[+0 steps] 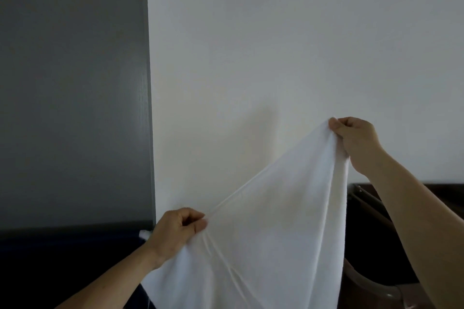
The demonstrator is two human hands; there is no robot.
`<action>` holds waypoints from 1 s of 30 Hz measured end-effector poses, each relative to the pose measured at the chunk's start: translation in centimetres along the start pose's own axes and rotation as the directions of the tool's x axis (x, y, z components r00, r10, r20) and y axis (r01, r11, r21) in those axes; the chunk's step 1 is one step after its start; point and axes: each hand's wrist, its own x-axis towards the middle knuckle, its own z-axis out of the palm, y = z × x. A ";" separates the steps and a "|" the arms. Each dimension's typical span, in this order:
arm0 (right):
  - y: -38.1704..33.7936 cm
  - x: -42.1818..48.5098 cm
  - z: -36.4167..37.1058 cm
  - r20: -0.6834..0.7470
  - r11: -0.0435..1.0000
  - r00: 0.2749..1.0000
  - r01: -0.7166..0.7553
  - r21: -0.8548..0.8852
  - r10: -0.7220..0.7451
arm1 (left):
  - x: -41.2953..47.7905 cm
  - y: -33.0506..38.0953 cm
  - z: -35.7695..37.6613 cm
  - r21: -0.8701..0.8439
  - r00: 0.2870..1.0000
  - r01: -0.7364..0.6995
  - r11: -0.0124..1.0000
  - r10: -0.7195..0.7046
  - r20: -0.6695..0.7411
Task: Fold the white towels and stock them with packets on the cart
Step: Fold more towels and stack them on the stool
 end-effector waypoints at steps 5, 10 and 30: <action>1.3 -3.0 2.8 0.079 0.944 0.987 0.160 -0.290 -0.143 | 1.0 3.4 2.1 0.105 0.998 -0.024 0.994 0.030 -0.055; 4.7 -10.1 8.0 0.637 0.963 0.767 0.222 -0.152 -0.076 | 2.0 7.7 5.8 0.138 0.993 -0.109 0.984 0.113 -0.018; 3.8 -4.6 6.3 0.246 0.908 0.950 0.266 -0.324 -0.191 | 1.1 1.0 2.1 0.279 0.952 -0.145 0.949 0.057 0.300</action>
